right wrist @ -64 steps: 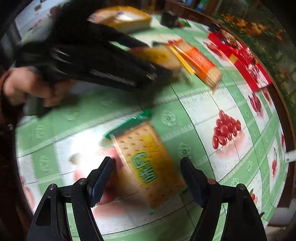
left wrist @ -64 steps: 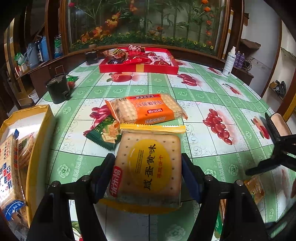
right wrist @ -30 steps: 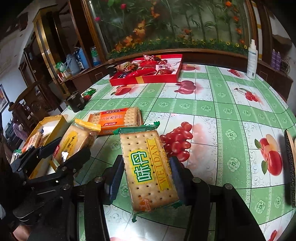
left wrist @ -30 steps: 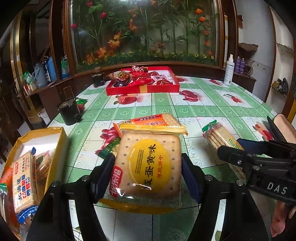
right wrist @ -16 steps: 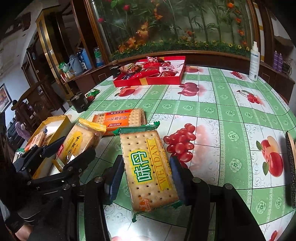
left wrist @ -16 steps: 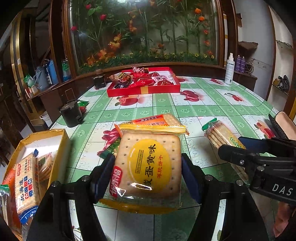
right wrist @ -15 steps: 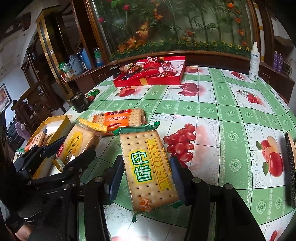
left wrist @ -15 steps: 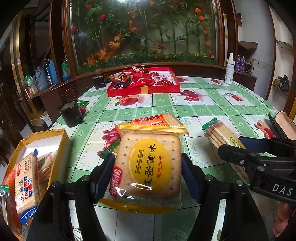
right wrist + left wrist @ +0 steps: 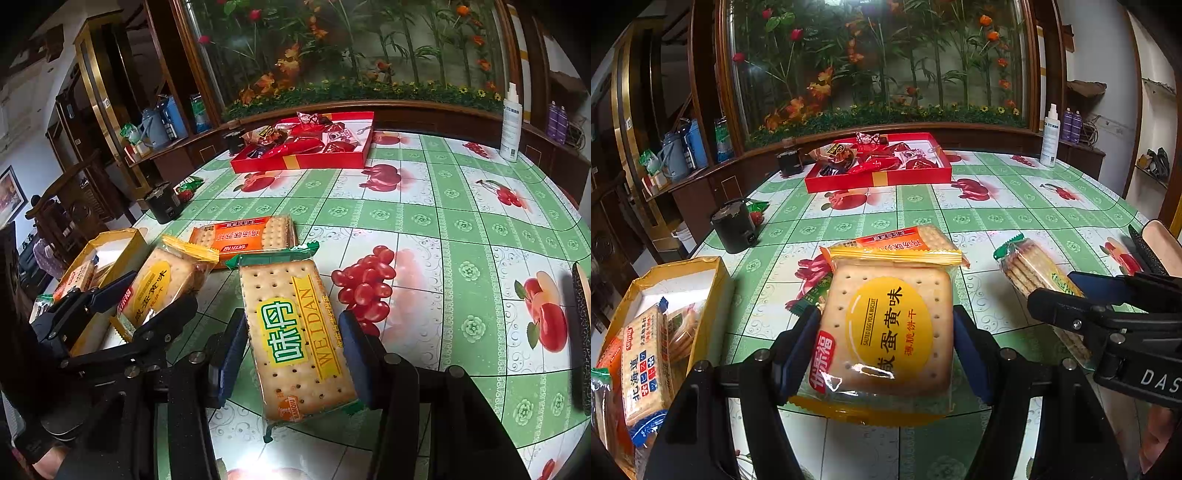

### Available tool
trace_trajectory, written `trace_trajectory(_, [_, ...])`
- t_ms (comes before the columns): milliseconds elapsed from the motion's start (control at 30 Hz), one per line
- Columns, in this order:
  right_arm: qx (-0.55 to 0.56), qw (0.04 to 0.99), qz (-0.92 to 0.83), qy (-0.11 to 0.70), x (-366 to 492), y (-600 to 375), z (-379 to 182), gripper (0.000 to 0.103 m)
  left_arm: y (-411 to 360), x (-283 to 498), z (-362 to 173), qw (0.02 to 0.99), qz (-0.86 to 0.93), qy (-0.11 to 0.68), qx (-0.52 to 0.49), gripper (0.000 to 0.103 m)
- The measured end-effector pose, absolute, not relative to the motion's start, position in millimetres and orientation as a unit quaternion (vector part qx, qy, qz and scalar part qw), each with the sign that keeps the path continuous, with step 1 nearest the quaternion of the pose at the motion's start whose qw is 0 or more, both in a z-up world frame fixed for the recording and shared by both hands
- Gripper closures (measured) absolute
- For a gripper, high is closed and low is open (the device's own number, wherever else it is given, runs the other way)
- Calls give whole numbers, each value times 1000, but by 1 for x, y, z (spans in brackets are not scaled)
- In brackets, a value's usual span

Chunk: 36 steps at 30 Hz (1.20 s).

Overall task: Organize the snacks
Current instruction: 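Lift the yellow pack with left tool while right holds the WEIDAN pack, then carry both packs over the white tray, lower them and open both tools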

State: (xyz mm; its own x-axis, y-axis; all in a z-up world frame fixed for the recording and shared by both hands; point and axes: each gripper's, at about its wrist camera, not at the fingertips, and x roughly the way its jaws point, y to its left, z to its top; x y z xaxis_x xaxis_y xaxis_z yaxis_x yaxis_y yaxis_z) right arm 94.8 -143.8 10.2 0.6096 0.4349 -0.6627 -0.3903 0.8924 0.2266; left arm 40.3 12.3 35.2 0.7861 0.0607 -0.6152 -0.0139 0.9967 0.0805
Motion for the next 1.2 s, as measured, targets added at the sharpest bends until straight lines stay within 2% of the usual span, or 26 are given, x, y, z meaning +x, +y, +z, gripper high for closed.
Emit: trace_trajectory(1200, [37, 897, 241, 369, 92, -141, 20, 48, 21, 42, 40, 948, 30, 314, 44, 33])
